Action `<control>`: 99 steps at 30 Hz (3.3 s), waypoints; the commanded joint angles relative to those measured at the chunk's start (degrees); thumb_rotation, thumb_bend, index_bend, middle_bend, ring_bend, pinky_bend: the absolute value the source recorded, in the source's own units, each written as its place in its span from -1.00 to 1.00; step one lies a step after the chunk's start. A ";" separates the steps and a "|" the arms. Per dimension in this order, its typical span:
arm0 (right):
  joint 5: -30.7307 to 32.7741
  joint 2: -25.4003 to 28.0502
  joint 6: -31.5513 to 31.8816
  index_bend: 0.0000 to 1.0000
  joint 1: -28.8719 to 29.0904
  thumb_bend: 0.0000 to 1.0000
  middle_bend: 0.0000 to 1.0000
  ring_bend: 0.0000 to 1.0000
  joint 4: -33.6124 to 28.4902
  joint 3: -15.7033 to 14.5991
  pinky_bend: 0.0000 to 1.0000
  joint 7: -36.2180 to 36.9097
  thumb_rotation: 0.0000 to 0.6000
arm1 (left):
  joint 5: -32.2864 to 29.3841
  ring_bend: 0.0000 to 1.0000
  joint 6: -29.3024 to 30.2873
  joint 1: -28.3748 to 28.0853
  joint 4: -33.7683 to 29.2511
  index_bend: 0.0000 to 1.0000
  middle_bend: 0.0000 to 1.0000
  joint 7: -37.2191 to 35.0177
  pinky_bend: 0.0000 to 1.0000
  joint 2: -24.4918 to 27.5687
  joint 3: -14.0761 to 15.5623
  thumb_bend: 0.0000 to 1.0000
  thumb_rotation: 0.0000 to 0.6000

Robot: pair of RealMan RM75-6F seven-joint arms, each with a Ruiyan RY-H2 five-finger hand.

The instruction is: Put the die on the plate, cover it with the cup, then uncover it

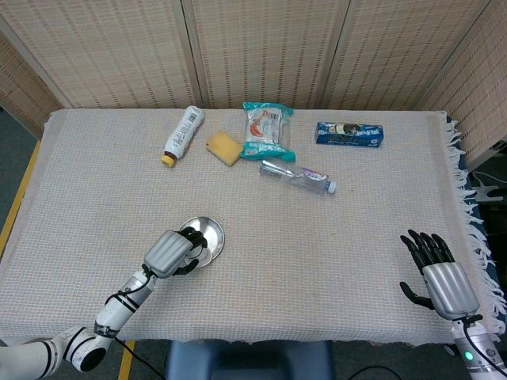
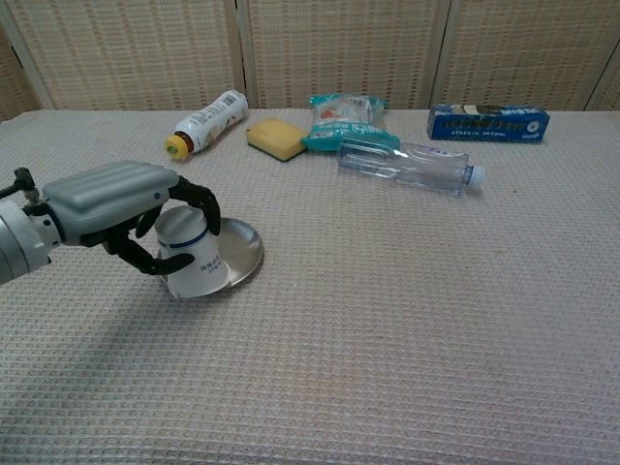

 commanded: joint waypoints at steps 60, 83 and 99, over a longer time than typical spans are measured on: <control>2.70 -0.82 -2.43 -1.00 0.86 -0.57 -1.00 -1.00 0.58 0.68 -1.00 -1.33 0.76 | -0.99 -0.35 -2.66 -3.53 17.34 -0.16 -0.08 -4.26 0.32 -7.07 -2.54 -0.23 1.00; 3.13 -0.70 -2.57 -1.00 0.82 -0.57 -1.00 -1.00 0.36 0.74 -1.00 -1.53 0.75 | -3.24 -0.30 -2.97 -4.18 21.28 -0.14 -0.05 -0.49 0.33 -8.03 -3.92 -0.22 1.00; 2.68 -0.62 -2.02 -1.00 0.54 -0.57 -1.00 -1.00 0.17 0.54 -1.00 -1.51 0.75 | -3.94 -0.29 -7.68 -4.37 6.16 -0.14 -0.05 -7.11 0.33 -0.24 -2.63 -0.20 1.00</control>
